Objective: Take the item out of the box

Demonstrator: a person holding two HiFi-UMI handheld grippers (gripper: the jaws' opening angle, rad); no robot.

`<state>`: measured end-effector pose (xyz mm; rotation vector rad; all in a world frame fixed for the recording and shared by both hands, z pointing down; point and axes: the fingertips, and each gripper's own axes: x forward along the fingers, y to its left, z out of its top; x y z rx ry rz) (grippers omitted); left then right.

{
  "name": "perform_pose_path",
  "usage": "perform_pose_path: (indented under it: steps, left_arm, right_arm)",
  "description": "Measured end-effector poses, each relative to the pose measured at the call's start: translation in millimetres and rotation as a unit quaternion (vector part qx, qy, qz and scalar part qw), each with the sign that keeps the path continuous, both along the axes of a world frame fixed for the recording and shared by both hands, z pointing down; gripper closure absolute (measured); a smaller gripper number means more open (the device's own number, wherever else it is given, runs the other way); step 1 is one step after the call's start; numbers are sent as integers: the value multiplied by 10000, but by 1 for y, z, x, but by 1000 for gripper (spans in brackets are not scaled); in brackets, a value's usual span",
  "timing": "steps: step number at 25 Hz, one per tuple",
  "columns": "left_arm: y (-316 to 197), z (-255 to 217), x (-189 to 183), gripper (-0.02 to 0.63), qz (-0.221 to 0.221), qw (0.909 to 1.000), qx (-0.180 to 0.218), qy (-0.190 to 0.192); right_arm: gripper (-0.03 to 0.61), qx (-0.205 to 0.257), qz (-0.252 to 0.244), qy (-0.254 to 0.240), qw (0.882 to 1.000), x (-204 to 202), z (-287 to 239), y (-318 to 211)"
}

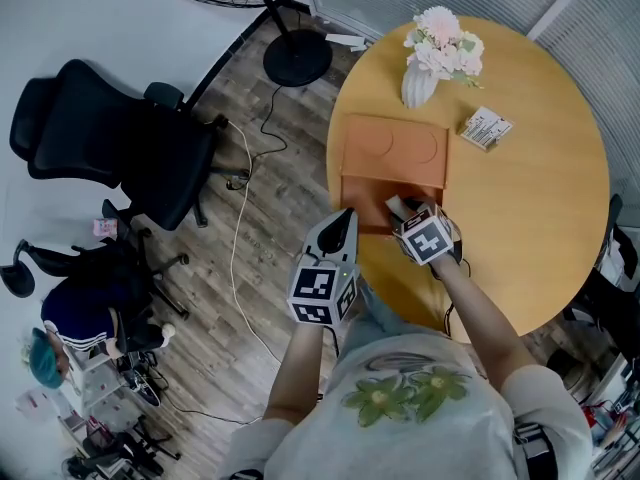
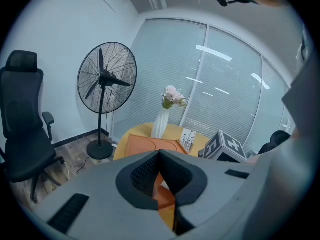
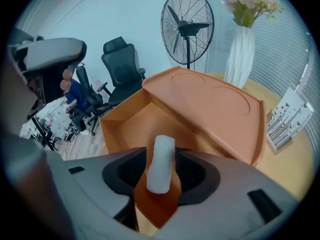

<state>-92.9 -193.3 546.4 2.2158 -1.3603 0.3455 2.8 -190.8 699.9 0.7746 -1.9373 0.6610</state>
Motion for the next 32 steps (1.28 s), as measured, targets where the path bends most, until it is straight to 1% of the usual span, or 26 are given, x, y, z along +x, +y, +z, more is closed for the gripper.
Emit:
perform_pose_path:
  steps: [6, 12, 15, 18, 20, 32]
  left_arm:
    - [1, 4, 2, 606, 31, 10000, -39, 18]
    - [1, 7, 5, 606, 80, 9999, -93, 52]
    - [0, 8, 5, 606, 94, 9999, -109, 56]
    - [-2, 8, 5, 606, 98, 9999, -119, 63]
    - [-1, 9, 5, 606, 104, 9998, -124, 71]
    - [2, 8, 8, 606, 125, 9998, -122, 88]
  right_arm:
    - [390, -185, -33, 228, 9996, -2, 6, 4]
    - [391, -238, -239, 513, 9981, -4, 14, 6]
    - [398, -234, -263, 633, 9974, -3, 20, 6]
    - [399, -241, -266, 628, 9974, -4, 18, 4]
    - [430, -216, -268, 634, 9974, -4, 17, 4]
    - [433, -153, -198, 614, 9978, 1, 16, 3]
